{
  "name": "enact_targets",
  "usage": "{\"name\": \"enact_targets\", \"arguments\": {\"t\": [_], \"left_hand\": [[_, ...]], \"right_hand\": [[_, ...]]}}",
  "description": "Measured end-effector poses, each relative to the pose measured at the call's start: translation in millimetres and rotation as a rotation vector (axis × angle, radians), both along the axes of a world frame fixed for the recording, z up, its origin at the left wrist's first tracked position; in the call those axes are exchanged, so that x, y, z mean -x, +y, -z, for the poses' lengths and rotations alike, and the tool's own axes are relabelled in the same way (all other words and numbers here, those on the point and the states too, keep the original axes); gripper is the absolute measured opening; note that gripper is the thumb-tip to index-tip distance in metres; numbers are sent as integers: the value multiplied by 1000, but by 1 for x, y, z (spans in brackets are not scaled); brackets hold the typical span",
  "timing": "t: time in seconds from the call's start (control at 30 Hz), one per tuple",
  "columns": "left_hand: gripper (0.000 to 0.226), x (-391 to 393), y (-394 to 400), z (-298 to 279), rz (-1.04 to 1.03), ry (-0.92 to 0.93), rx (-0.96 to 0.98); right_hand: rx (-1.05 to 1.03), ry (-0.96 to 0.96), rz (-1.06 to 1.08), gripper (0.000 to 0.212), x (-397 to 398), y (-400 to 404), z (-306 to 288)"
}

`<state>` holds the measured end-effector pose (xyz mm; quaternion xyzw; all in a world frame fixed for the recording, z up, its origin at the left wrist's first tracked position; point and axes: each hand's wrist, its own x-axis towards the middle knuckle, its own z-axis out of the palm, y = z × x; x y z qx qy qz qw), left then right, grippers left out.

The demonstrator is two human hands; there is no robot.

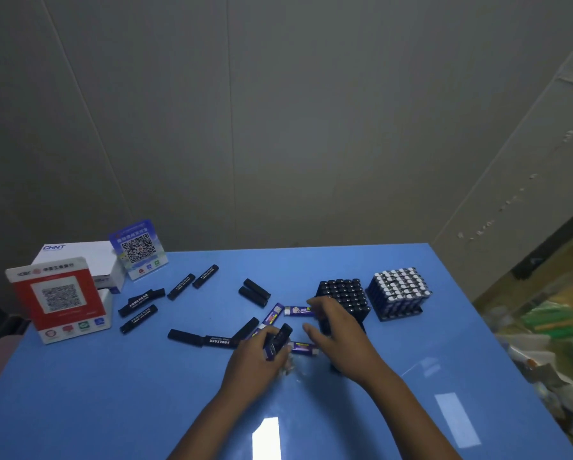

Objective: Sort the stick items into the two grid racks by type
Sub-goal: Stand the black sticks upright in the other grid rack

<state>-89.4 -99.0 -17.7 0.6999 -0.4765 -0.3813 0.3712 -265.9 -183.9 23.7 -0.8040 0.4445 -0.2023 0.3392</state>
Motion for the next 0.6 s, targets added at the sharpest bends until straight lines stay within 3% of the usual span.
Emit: {"name": "enact_targets", "arguments": {"t": [0.17,0.3,0.47,0.6], "left_hand": [[7,49,-17,-16,18,51,-43],[20,85,-31,-18,21,-128,-78],[25,127,-44,-19,-28,-254,-82],[35,145,-44,-11,-74,-87,-118]], "right_hand": [[-222,-169,-37,5,32,-20,-8],[-314,-219,-105,5,59,-35,-11],[-271,-128,-216,6,95,-57,-11],[-342,-124,-193,7,128,-77,-5]]}}
